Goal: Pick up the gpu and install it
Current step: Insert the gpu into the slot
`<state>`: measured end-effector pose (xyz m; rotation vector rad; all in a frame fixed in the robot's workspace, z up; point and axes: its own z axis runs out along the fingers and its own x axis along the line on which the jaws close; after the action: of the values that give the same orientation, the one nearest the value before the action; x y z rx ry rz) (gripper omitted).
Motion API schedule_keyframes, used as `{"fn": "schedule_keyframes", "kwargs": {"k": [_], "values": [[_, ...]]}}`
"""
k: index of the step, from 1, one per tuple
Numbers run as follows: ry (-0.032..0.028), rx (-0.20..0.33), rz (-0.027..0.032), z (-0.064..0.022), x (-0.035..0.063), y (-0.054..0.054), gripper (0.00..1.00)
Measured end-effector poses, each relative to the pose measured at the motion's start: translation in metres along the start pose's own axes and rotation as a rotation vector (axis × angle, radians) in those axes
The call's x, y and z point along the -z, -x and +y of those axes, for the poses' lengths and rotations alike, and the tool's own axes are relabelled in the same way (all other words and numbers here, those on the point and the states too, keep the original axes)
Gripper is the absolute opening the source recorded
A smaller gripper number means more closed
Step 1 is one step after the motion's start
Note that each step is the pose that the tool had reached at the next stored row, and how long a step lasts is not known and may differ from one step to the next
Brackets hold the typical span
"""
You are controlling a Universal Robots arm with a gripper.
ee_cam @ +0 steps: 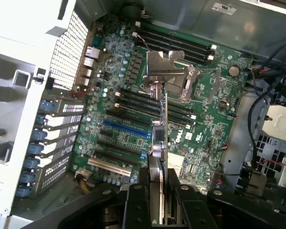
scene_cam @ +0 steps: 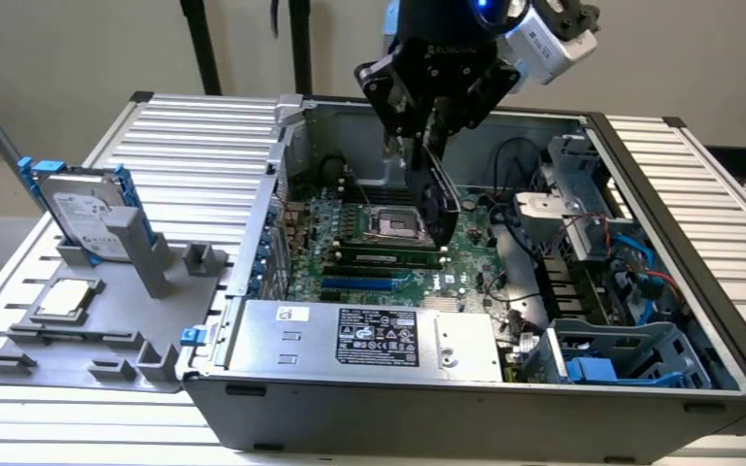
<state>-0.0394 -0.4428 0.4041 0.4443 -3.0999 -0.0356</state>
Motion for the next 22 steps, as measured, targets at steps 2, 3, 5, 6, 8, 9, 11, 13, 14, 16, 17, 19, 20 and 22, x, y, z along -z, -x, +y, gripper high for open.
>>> {"fn": "schedule_keyframes", "kwargs": {"k": [2, 3, 5, 6, 8, 9, 11, 13, 14, 16, 17, 19, 20, 22], "values": [[-0.0004, 0.037, 0.0009, 0.0000, -0.0008, 0.0000, 0.27], [-0.0004, 0.056, 0.0013, 0.0000, -0.0013, 0.0000, 0.27], [-0.0006, 0.092, 0.0022, -0.0001, -0.0022, 0.0000, 0.27], [-0.0008, 0.110, 0.0027, -0.0001, -0.0026, 0.0000, 0.27], [-0.0010, 0.146, 0.0035, -0.0001, -0.0035, 0.0000, 0.27], [-0.0011, 0.165, 0.0040, -0.0001, -0.0039, 0.0000, 0.27], [-0.0013, 0.201, 0.0048, -0.0001, -0.0048, 0.0000, 0.27], [-0.0015, 0.237, 0.0057, -0.0001, -0.0057, 0.0001, 0.27], [-0.0017, 0.255, 0.0060, -0.0002, -0.0062, 0.0000, 0.27], [-0.0019, 0.292, 0.0070, -0.0002, -0.0072, 0.0000, 0.27], [-0.0021, 0.309, 0.0074, -0.0002, -0.0077, 0.0001, 0.27], [-0.0023, 0.345, 0.0083, -0.0002, -0.0088, 0.0001, 0.27], [-0.0024, 0.363, 0.0088, -0.0002, -0.0093, 0.0000, 0.27], [-0.0026, 0.400, 0.0096, -0.0003, -0.0103, 0.0001, 0.27]]}}
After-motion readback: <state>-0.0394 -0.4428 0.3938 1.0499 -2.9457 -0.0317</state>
